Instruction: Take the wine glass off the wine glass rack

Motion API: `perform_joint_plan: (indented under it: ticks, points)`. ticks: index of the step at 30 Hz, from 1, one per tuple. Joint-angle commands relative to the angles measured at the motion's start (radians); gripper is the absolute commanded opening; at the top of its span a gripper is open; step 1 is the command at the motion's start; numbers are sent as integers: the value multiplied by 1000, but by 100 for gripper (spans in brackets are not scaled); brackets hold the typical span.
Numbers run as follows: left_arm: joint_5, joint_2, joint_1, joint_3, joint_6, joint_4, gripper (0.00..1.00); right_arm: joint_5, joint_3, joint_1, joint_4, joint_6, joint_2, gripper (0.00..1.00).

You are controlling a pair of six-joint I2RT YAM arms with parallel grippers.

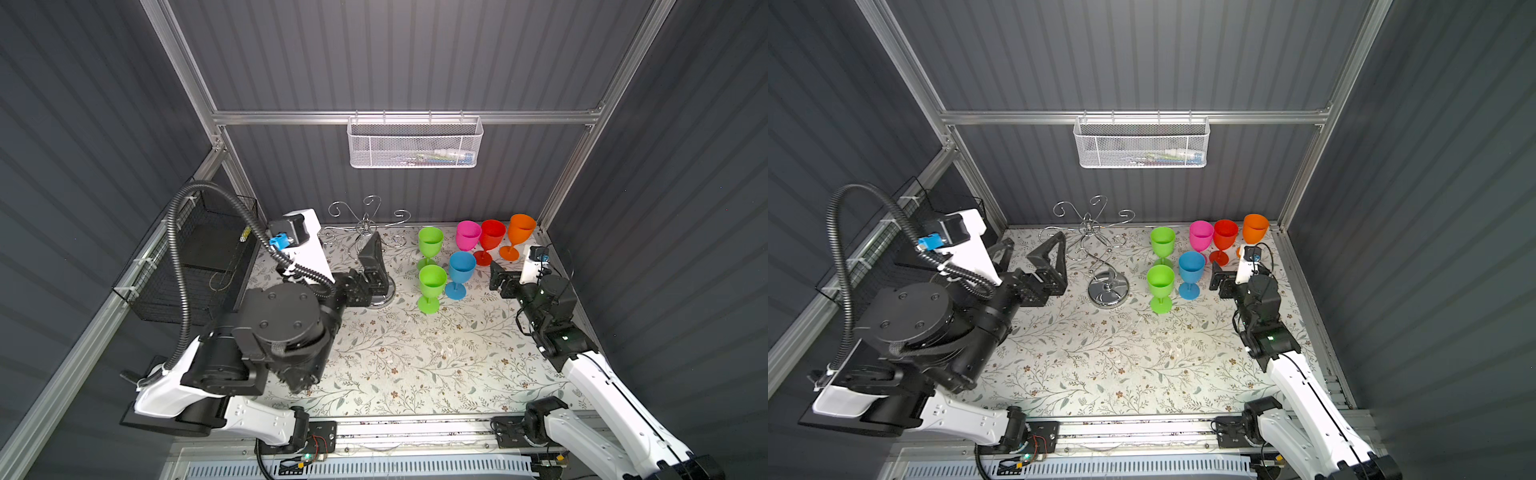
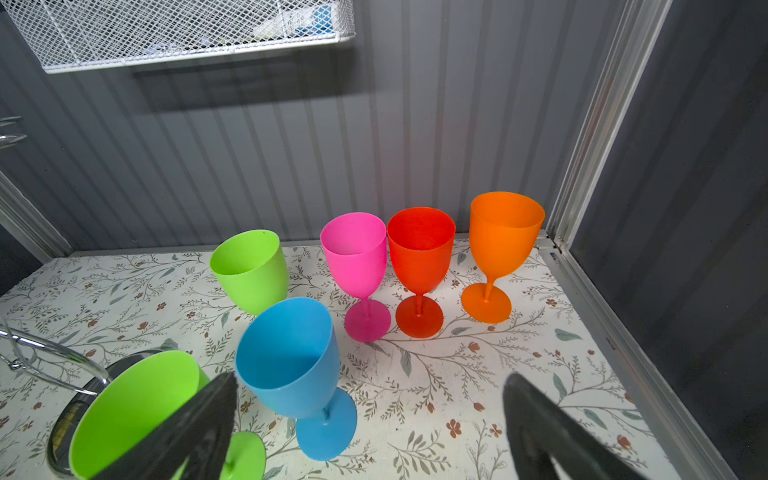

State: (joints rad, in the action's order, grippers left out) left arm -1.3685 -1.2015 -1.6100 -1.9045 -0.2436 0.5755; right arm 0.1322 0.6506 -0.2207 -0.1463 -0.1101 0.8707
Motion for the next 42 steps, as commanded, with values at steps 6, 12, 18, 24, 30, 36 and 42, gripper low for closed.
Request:
perform_joint_plan:
  ticks: [6,12,18,24,30,36,42]
  points:
    - [272,-186,17,-58,863,-728,100,-75,-1,47,-24,-32,-19,99]
    - [592,-117,283,48,759,-506,100,-123,-24,75,-61,-26,-11,99]
    - [863,-35,739,213,524,-322,100,-142,-43,86,-89,-13,-4,99]
    - [855,158,854,475,440,-353,100,-140,-68,94,-127,9,-5,99]
    - [721,353,865,728,393,-337,100,-135,-140,126,-225,28,-10,99]
    - [588,547,871,1036,358,-421,100,-127,-253,151,-365,52,-30,99]
    - [553,562,901,1185,308,-538,100,-82,-353,152,-478,83,-41,99]
